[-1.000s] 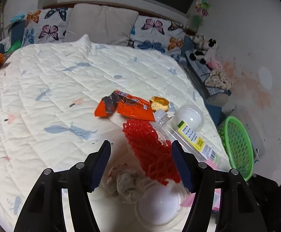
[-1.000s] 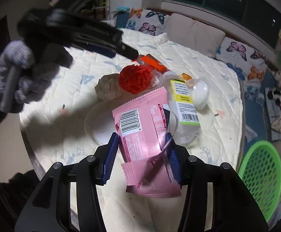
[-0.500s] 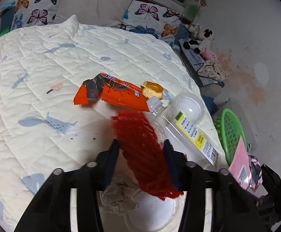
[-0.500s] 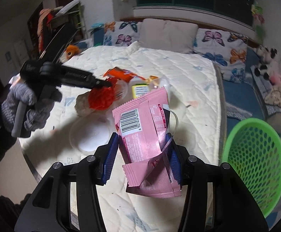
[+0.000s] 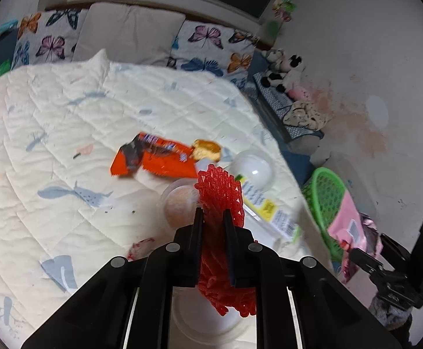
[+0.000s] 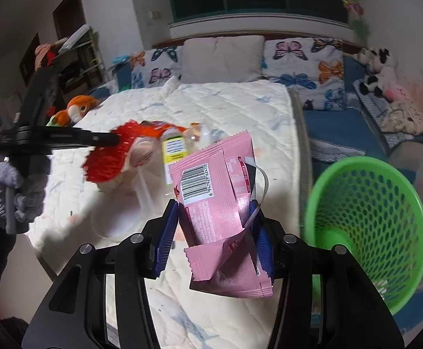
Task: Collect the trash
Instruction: 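Carry both items over the green basket and open the right gripper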
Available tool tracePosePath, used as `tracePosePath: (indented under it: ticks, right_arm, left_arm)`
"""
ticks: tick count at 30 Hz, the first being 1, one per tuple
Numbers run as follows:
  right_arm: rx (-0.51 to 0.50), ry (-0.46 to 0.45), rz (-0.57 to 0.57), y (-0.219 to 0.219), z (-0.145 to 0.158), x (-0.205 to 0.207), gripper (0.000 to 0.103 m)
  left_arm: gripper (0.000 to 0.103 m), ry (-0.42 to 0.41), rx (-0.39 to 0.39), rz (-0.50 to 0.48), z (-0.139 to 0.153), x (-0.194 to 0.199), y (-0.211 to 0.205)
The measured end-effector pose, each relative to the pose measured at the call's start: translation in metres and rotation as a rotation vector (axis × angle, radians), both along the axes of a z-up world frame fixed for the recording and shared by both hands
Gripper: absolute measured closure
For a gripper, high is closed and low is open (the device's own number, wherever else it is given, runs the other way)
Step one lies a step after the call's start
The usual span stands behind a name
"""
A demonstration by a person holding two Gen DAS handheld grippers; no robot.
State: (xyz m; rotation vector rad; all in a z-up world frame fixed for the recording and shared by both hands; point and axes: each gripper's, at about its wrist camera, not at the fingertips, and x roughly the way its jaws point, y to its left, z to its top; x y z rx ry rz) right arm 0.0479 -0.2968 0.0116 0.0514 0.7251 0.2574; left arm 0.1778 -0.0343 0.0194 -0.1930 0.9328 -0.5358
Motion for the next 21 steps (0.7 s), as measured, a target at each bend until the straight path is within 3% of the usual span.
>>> tracePosePath:
  ticks: [8, 21]
  right_arm:
    - [0.008, -0.002, -0.111, -0.040, 0.000, -0.006, 0.053]
    - [-0.035, 0.039, -0.291, -0.118, -0.021, -0.010, 0.051]
  left_arm:
    - [0.090, -0.061, -0.024, -0.089, 0.033, -0.012, -0.040]
    - [0.090, -0.064, 0.001, -0.247, 0.038, -0.012, -0.155]
